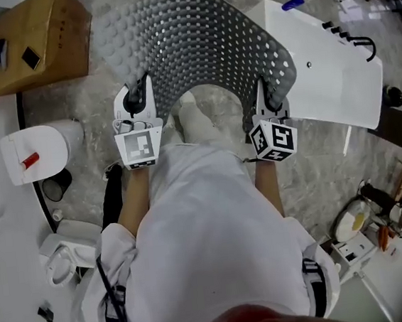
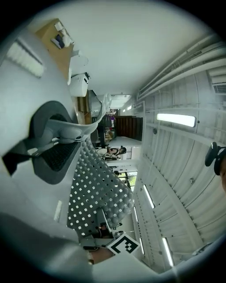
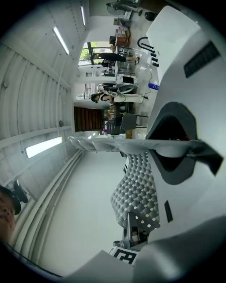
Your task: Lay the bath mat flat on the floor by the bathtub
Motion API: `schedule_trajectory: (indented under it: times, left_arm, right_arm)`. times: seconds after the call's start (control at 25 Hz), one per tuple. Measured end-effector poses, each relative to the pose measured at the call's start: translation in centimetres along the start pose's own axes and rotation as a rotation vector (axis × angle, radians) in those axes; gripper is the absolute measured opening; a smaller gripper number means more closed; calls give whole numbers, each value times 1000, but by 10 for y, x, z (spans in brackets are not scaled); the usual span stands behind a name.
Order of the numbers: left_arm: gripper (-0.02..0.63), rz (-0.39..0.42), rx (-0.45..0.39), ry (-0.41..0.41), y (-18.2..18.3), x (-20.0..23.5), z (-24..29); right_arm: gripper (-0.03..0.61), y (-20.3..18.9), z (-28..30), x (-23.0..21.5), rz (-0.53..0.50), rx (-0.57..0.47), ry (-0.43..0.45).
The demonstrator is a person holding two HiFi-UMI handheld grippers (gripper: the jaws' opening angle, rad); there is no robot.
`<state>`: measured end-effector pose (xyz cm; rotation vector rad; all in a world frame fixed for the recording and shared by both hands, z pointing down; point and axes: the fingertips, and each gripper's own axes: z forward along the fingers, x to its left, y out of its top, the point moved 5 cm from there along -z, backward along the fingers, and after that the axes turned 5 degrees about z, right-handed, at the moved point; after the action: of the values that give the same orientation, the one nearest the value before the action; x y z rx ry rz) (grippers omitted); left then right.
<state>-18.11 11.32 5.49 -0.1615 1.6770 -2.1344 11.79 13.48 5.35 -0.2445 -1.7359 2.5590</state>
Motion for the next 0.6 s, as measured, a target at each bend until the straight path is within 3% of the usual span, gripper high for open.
schedule_trajectory:
  times: [0.32,0.6]
  left_arm:
    - [14,90,114,38,-3,0,65]
    - [14,137,192,-40,-45,-23,140]
  right_arm:
    - [18,-24,79,-29,56,111,106]
    - [18,-84,152,-52,58,228,179]
